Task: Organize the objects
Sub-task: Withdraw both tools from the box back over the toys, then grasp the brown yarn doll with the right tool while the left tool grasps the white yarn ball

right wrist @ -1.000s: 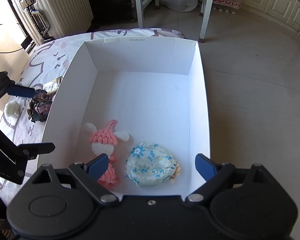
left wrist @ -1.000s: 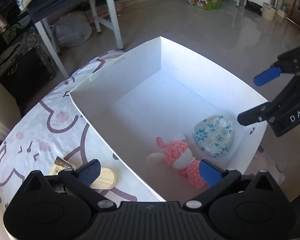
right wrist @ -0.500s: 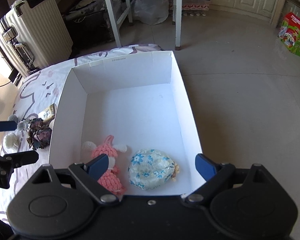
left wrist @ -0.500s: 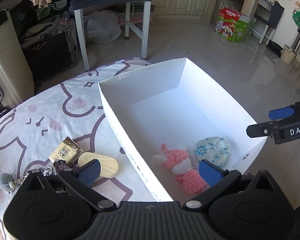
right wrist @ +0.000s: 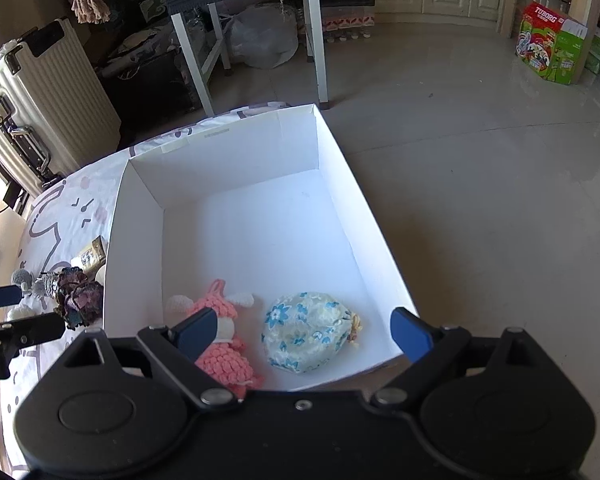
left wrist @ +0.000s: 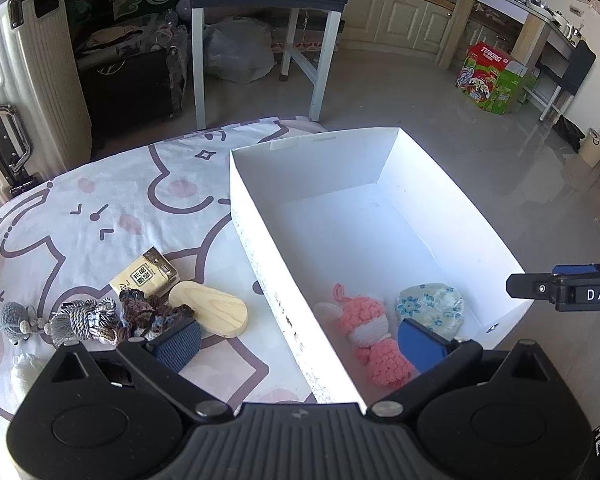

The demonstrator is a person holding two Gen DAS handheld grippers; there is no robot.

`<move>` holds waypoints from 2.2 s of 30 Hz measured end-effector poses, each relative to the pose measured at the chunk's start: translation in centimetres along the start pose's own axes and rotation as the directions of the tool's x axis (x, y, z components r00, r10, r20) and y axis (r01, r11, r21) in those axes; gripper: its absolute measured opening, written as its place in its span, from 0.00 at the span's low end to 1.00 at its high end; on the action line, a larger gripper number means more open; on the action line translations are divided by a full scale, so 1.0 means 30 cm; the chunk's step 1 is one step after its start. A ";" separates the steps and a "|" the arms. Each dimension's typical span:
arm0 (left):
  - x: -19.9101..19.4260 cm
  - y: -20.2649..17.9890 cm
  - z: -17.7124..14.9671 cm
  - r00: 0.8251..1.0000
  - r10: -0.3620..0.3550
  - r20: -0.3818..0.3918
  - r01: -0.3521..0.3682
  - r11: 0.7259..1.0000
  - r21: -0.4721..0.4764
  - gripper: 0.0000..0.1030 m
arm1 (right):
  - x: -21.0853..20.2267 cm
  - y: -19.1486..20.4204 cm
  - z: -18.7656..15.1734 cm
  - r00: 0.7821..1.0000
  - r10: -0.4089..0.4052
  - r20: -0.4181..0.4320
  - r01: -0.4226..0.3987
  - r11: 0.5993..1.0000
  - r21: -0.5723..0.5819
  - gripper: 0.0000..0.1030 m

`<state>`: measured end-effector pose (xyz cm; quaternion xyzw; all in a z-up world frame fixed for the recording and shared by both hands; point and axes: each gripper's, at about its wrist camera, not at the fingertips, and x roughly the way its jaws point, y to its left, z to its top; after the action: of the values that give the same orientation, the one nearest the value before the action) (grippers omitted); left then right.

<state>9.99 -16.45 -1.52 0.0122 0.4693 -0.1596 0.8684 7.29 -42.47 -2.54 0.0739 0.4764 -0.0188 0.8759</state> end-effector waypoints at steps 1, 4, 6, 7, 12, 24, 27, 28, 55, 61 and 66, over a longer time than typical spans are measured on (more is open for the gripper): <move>-0.001 0.003 -0.002 1.000 0.000 0.001 0.000 1.000 -0.004 1.00 | 0.001 0.002 -0.003 1.000 -0.002 0.002 0.002 1.000 0.004 0.91; -0.004 0.014 -0.007 1.000 -0.001 0.006 0.001 1.000 -0.020 1.00 | 0.001 0.008 -0.010 1.000 -0.006 0.009 0.006 1.000 0.008 0.92; -0.005 0.026 -0.007 1.000 -0.001 0.009 0.001 0.999 -0.034 1.00 | -0.001 0.016 -0.018 1.000 -0.011 0.018 0.011 1.000 0.008 0.92; -0.006 0.032 -0.007 1.000 0.001 0.010 0.000 0.999 -0.040 1.00 | 0.000 0.020 -0.021 1.000 -0.013 0.023 0.013 1.000 0.005 0.94; 0.001 0.073 -0.015 0.999 0.032 0.011 -0.031 0.998 -0.062 1.00 | 0.003 0.049 -0.023 0.999 -0.013 0.029 0.014 1.000 -0.025 0.95; -0.039 0.208 -0.041 0.995 0.094 0.025 -0.089 0.985 -0.147 1.00 | 0.000 0.195 0.010 0.998 0.024 0.062 -0.017 0.994 -0.109 1.00; -0.059 0.246 -0.054 0.993 0.110 0.031 -0.104 0.981 -0.162 1.00 | 0.002 0.237 0.020 0.998 0.031 0.062 -0.023 0.993 -0.119 1.00; -0.065 0.259 -0.059 0.993 0.113 0.032 -0.106 0.980 -0.170 1.00 | 0.004 0.252 0.024 0.997 0.034 0.062 -0.026 0.992 -0.125 1.00; -0.184 0.581 -0.200 0.971 0.235 0.039 -0.210 0.922 -0.325 1.00 | 0.079 0.679 0.026 0.986 0.168 0.009 -0.157 0.937 -0.311 1.00; -0.192 0.625 -0.215 0.963 0.263 0.057 -0.228 0.909 -0.350 1.00 | 0.091 0.730 0.030 0.981 0.194 0.015 -0.179 0.929 -0.324 1.00; -0.196 0.685 -0.225 0.954 0.289 0.074 -0.237 0.884 -0.403 1.00 | 0.110 0.760 0.029 0.972 0.228 0.052 -0.196 0.915 -0.353 1.00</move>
<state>7.44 5.75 -3.12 -0.1077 0.4272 0.0559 0.8960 12.15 -19.95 -2.30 -0.0307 0.4204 0.1567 0.8932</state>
